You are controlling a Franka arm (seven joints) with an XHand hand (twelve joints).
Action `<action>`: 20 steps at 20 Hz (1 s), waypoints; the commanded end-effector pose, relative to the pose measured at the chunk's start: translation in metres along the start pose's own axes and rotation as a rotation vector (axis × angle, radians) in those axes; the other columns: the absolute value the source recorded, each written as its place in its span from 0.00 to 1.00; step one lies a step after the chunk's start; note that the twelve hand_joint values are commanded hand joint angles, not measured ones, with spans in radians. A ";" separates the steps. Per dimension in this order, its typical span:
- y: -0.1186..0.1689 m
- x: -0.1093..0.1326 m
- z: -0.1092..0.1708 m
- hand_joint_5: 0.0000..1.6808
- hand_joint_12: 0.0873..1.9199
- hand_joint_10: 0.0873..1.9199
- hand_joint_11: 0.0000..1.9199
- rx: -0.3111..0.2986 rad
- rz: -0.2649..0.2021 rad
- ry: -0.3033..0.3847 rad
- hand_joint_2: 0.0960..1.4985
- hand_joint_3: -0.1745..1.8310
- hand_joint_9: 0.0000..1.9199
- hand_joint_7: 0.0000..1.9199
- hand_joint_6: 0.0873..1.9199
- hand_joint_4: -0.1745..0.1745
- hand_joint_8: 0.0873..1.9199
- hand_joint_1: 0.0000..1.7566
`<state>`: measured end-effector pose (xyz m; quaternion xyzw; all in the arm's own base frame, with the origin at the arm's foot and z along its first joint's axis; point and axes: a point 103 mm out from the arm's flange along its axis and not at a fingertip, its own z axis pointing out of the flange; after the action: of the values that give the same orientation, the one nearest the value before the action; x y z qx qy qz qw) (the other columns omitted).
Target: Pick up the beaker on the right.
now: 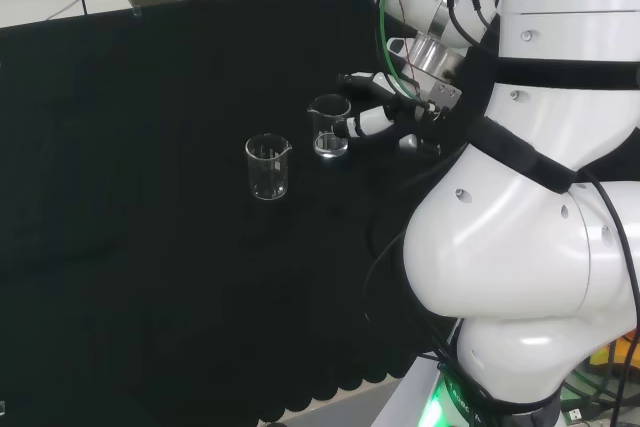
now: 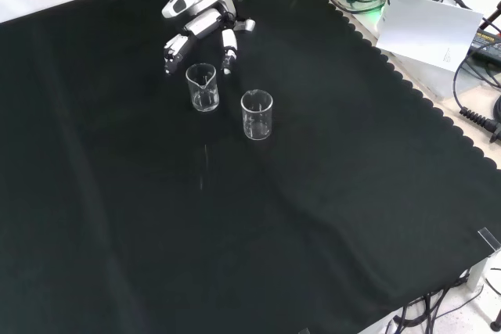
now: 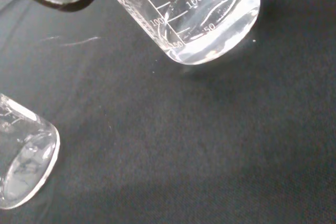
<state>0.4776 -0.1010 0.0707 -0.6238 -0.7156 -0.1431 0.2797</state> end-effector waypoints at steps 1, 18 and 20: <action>0.004 -0.001 0.005 0.25 0.60 0.31 0.00 -0.029 -0.010 0.009 0.33 0.33 0.15 0.11 0.00 0.41 0.30 0.45; 0.014 -0.005 0.018 0.31 0.63 0.29 0.00 -0.060 -0.081 0.095 0.30 0.35 0.20 0.16 0.00 0.41 0.31 0.50; 0.015 -0.004 0.019 0.31 0.63 0.29 0.00 -0.069 -0.089 0.103 0.30 0.35 0.20 0.16 0.00 0.41 0.31 0.50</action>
<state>0.4860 -0.0930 0.0516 -0.5967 -0.7216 -0.2008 0.2878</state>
